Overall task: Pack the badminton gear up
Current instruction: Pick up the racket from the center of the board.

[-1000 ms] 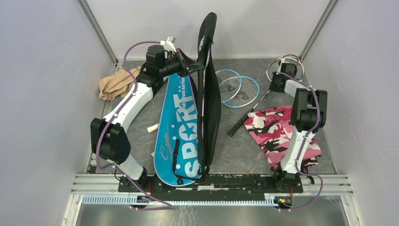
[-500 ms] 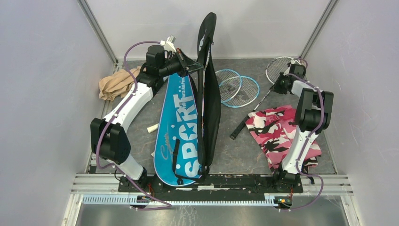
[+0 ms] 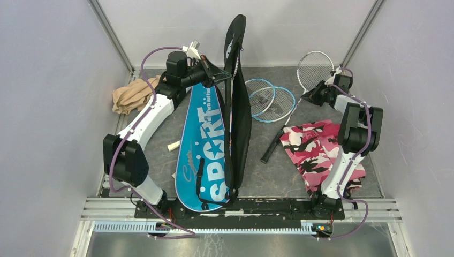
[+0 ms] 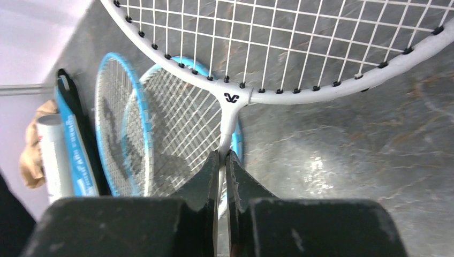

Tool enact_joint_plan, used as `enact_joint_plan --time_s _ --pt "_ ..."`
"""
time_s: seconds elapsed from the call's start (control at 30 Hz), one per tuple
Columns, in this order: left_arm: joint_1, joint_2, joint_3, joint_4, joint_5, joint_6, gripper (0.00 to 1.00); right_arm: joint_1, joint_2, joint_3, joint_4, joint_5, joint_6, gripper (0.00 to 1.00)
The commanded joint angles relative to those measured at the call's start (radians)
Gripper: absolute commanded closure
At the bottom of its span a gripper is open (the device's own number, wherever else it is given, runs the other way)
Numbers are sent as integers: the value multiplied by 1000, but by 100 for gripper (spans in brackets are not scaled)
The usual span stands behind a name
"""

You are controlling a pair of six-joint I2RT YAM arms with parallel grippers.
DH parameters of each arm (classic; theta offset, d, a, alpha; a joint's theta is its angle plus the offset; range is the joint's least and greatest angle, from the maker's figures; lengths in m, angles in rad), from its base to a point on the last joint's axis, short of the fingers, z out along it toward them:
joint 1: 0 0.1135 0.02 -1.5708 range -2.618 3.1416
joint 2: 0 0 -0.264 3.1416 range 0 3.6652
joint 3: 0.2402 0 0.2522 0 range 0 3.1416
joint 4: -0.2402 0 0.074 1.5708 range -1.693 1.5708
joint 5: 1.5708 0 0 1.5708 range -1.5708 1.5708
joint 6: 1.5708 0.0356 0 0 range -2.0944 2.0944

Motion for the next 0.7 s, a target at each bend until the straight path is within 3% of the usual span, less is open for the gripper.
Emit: enact_joint_plan --time_s 0.0,0.43,0.67 --pt "7 -51 38 59 10 5 98 -6 -83 -58 180 -134 136 100" --pt "16 -51 57 27 -21 44 98 -2 -242 -154 249 -257 204 100" --pt "20 -56 84 -29 -70 116 98 -3 -366 -148 103 -323 107 100"
